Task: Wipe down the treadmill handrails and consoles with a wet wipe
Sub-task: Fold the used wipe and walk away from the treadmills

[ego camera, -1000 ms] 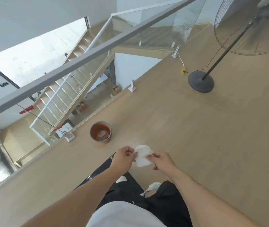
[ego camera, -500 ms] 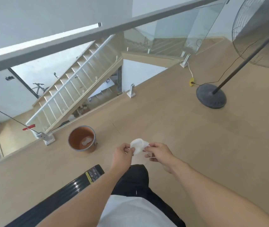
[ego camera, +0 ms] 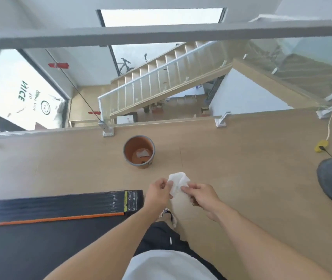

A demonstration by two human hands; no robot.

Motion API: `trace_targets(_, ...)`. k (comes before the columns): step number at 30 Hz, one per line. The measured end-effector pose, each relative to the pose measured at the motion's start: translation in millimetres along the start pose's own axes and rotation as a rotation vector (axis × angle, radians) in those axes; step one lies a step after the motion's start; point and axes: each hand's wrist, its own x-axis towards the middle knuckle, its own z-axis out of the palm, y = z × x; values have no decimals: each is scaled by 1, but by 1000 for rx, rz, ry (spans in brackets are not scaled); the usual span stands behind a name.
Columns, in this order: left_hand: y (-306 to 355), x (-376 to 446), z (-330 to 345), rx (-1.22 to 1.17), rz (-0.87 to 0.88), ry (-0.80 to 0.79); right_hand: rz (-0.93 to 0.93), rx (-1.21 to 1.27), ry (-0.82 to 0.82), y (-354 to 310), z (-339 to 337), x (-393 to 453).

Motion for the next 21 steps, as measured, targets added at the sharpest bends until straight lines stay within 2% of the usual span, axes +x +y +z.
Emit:
trace_targets(6, 15, 68, -46, -94, -42, 109, 69, -45, -248, -76, 58, 87)
trace_targets(11, 12, 112, -77, -167, -114, 151, 75, -186, -220, -106, 103, 158)
trace_targets(16, -18, 184, -97, -159, -168, 114, 29, -364, -321, -116, 143, 258)
trace_targets(21, -65, 249, -96, -210, -284, 234, 83, -427, -200, -91, 173, 367)
